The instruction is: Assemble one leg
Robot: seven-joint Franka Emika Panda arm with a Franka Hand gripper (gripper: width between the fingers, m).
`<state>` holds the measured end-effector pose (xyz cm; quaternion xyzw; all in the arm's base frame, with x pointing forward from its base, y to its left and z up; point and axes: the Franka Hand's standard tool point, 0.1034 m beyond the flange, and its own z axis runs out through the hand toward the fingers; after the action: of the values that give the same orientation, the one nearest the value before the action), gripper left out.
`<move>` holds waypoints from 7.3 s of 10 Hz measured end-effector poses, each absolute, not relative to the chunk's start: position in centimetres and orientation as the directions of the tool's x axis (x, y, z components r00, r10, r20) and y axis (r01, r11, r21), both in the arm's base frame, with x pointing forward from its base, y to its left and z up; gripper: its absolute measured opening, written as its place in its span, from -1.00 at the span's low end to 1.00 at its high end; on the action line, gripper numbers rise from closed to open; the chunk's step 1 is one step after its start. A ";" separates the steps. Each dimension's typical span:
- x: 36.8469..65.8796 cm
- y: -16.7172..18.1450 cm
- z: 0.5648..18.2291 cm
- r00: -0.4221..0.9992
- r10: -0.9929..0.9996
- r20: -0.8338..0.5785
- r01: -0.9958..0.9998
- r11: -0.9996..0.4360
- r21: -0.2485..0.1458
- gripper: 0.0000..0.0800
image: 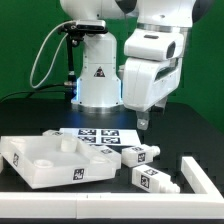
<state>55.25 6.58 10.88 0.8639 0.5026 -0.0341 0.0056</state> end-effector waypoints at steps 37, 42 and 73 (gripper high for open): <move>42.2 10.5 5.9 0.685 0.727 -0.037 0.725 -0.686 -0.063 -0.29; 40.5 12.8 2.6 0.713 0.701 -0.024 0.698 -0.712 -0.080 -0.29; 48.9 6.8 2.7 0.734 -0.672 -0.096 -0.679 -0.730 -0.075 0.60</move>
Offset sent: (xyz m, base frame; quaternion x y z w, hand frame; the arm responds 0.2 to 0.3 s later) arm 0.0000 0.0000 0.0000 0.0000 0.0000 0.0000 1.0000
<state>48.87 6.79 2.72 0.9297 -0.3633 -0.0309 -0.0524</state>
